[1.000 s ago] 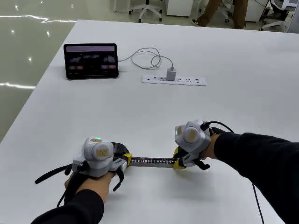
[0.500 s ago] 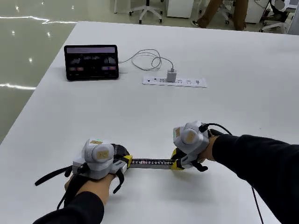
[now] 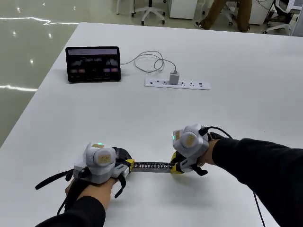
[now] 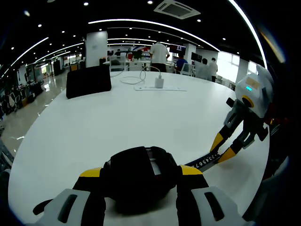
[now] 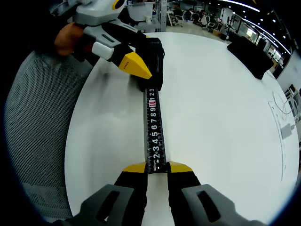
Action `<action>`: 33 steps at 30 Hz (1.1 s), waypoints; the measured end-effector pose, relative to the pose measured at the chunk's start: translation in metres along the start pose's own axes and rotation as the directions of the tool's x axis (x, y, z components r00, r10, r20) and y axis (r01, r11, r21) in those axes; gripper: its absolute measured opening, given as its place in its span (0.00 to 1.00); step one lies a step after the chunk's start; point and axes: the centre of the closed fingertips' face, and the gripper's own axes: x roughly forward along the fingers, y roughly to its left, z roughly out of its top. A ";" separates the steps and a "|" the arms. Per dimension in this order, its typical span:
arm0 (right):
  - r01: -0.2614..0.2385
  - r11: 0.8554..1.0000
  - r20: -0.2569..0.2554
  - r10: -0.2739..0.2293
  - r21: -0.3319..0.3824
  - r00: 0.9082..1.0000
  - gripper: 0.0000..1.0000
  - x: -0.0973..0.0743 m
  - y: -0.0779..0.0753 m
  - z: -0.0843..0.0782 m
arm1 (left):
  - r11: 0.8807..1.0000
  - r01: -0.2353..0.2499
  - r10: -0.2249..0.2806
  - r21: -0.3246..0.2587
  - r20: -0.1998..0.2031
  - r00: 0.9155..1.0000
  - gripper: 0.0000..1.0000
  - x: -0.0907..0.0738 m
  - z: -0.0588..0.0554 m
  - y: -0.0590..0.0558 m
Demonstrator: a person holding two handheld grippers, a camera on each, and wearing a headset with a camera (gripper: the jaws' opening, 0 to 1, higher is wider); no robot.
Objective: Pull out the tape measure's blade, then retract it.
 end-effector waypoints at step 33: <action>0.011 1.000 0.011 -0.011 0.007 1.000 0.12 0.009 0.001 0.019 | 1.000 0.012 -0.012 -0.009 -0.002 1.000 0.55 0.000 0.000 0.000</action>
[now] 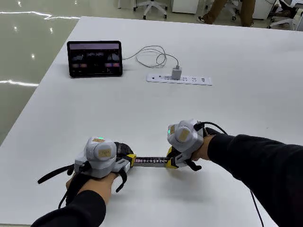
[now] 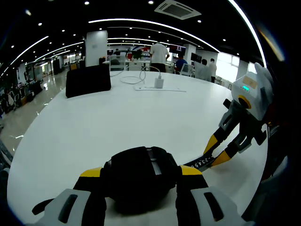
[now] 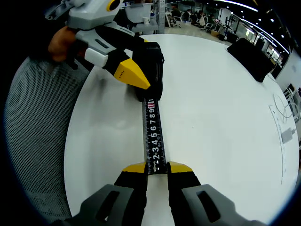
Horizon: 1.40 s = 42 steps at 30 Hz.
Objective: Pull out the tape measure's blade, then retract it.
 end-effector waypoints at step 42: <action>0.002 1.000 0.018 -0.002 0.003 1.000 0.12 0.011 0.001 0.019 | 0.997 -0.020 0.021 0.069 -0.010 1.000 0.56 0.002 -0.001 0.000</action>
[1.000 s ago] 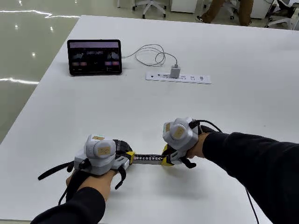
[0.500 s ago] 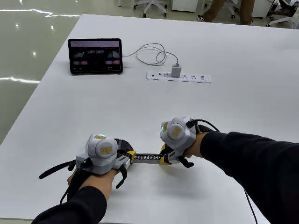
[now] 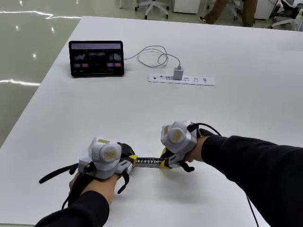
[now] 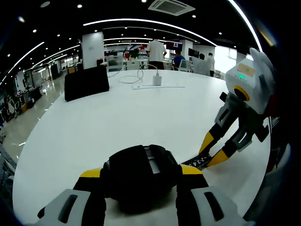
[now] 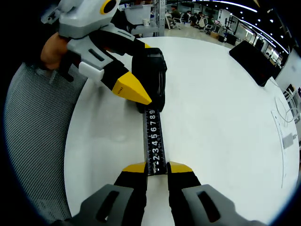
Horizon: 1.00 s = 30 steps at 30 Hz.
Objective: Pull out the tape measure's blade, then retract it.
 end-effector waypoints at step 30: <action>-0.005 1.000 0.023 0.005 -0.020 1.000 0.12 0.010 0.003 0.018 | 1.000 0.016 -0.016 -0.014 0.013 1.000 0.55 -0.001 0.000 0.001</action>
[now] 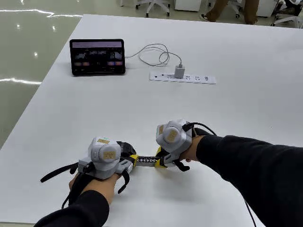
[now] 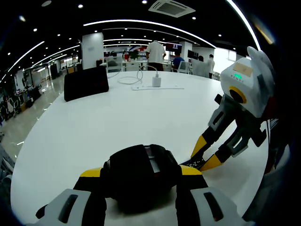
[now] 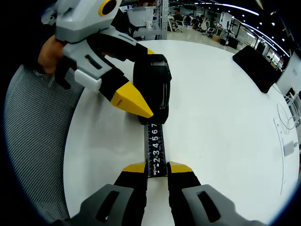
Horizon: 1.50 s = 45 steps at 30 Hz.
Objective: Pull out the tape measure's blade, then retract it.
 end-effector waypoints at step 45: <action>-0.007 1.000 0.051 0.008 -0.010 0.999 0.12 0.012 0.001 0.022 | 1.000 0.016 -0.016 -0.010 -0.001 1.000 0.55 0.000 -0.001 -0.001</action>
